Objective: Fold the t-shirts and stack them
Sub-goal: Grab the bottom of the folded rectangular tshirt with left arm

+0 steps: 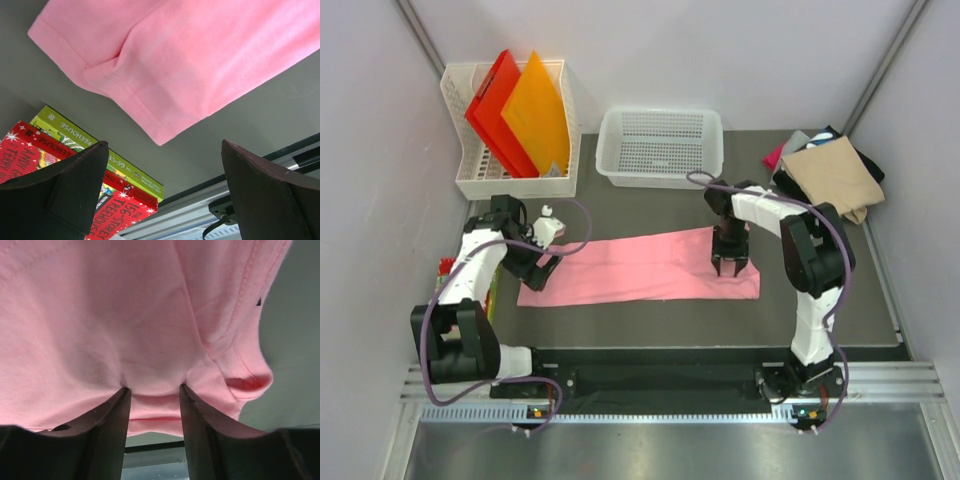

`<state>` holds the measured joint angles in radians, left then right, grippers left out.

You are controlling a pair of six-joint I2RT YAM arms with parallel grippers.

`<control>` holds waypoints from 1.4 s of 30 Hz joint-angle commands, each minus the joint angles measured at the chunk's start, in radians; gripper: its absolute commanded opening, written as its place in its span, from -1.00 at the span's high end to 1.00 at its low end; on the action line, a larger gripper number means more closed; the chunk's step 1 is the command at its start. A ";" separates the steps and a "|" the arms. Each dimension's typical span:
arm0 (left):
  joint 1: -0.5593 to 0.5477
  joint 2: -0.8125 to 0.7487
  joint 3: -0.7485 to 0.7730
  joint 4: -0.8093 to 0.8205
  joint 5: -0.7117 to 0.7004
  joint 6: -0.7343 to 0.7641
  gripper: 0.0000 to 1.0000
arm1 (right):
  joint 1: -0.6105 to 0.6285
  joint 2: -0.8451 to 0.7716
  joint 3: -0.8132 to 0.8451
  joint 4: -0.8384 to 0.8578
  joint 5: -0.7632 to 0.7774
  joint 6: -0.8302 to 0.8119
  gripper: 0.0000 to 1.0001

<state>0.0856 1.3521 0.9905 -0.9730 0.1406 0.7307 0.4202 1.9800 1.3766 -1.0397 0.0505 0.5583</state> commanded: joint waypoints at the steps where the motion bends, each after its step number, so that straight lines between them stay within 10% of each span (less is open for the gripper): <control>1: 0.008 -0.045 -0.019 -0.010 -0.002 0.007 -0.98 | -0.041 0.058 0.033 -0.025 0.113 -0.009 0.13; 15: 0.006 -0.058 -0.013 -0.021 0.045 0.003 -0.98 | -0.216 0.060 0.095 -0.118 0.252 -0.011 0.15; 42: 0.008 0.275 0.079 0.163 0.205 -0.570 -0.98 | -0.009 -0.332 0.075 -0.083 0.224 0.018 -0.01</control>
<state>0.0856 1.6215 1.0653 -0.8745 0.3222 0.2661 0.4061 1.7157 1.4891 -1.1450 0.2676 0.5694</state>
